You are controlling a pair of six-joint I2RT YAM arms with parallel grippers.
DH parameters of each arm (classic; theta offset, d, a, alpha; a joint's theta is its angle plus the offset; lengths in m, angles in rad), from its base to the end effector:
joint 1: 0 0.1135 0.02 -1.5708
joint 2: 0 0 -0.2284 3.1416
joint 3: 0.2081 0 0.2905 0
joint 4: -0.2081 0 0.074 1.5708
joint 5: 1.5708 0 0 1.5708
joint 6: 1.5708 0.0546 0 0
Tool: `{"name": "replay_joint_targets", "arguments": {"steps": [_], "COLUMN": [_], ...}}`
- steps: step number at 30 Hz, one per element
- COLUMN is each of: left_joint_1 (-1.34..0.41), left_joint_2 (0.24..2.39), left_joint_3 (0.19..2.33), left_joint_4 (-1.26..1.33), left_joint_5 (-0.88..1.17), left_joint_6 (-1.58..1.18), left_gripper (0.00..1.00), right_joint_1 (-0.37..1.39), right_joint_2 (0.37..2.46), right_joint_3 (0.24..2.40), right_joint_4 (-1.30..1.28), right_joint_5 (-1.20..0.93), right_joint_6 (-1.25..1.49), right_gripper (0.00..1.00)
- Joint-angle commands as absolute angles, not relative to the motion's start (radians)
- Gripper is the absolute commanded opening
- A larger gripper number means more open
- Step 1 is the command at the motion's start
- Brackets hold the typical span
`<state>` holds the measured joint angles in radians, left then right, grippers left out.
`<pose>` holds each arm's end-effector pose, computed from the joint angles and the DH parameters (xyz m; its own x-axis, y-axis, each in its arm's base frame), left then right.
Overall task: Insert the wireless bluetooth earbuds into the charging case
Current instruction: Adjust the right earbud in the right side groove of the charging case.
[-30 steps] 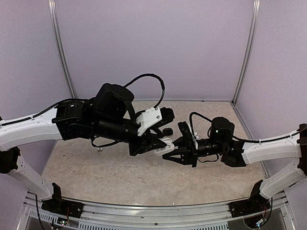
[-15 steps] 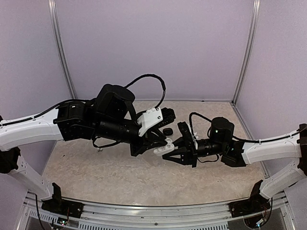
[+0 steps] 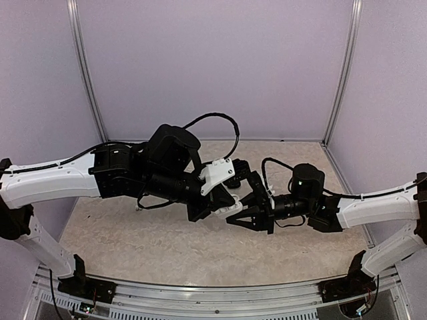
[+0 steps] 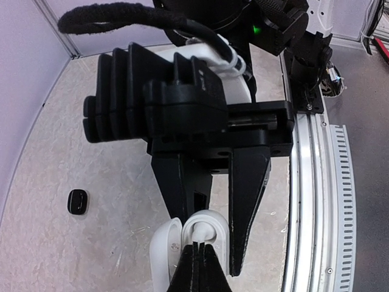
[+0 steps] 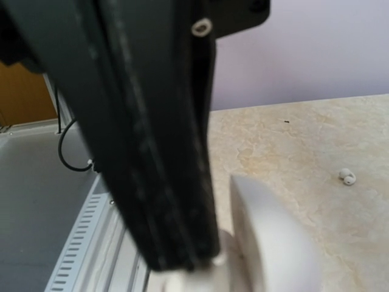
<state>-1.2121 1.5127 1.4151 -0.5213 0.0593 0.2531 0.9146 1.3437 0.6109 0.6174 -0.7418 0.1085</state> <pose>0.1374 -0.3758 0.2990 0.0411 0.6023 -0.7972 0.9723 0.1595 0.1707 0.1742 0.2867 0.1774 -0.1774 -0.0996 -0.9791 -0.9801 -0.0716 0.1849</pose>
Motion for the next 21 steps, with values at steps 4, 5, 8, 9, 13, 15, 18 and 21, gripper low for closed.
{"name": "replay_joint_targets", "arguments": {"steps": [4, 5, 8, 9, 13, 15, 18, 21], "left_joint_1": [-1.216, -1.217, -1.218, -1.218, -1.224, -1.224, -1.224, -1.224], "left_joint_2": [1.545, 1.546, 1.547, 1.548, 1.558, 1.55, 1.501, 1.432], "left_joint_3": [1.407, 1.404, 1.395, 1.392, 1.393, 1.387, 1.359, 1.337], "left_joint_4": [-0.54, -0.539, -0.532, -0.527, -0.521, -0.499, -0.432, -0.373], "left_joint_5": [0.1, 0.111, 0.138, 0.141, 0.111, 0.079, 0.013, -0.04], "left_joint_6": [0.242, 0.239, 0.233, 0.23, 0.23, 0.232, 0.224, 0.22], "left_gripper": [0.0, 0.0, 0.0, 0.0, 0.0, 0.02, 0.15, 0.31], "right_joint_1": [0.926, 0.926, 0.927, 0.927, 0.926, 0.926, 0.927, 0.927], "right_joint_2": [1.282, 1.275, 1.261, 1.257, 1.265, 1.271, 1.274, 1.276], "right_joint_3": [0.616, 0.612, 0.606, 0.607, 0.616, 0.615, 0.606, 0.601], "right_joint_4": [0.678, 0.686, 0.703, 0.707, 0.709, 0.702, 0.694, 0.685], "right_joint_5": [-0.733, -0.73, -0.718, -0.717, -0.727, -0.727, -0.719, -0.708], "right_joint_6": [0.107, 0.11, 0.115, 0.115, 0.109, 0.104, 0.101, 0.097], "right_gripper": [0.0, 0.0, 0.0, 0.0, 0.0, 0.0, 0.0, 0.0]}}
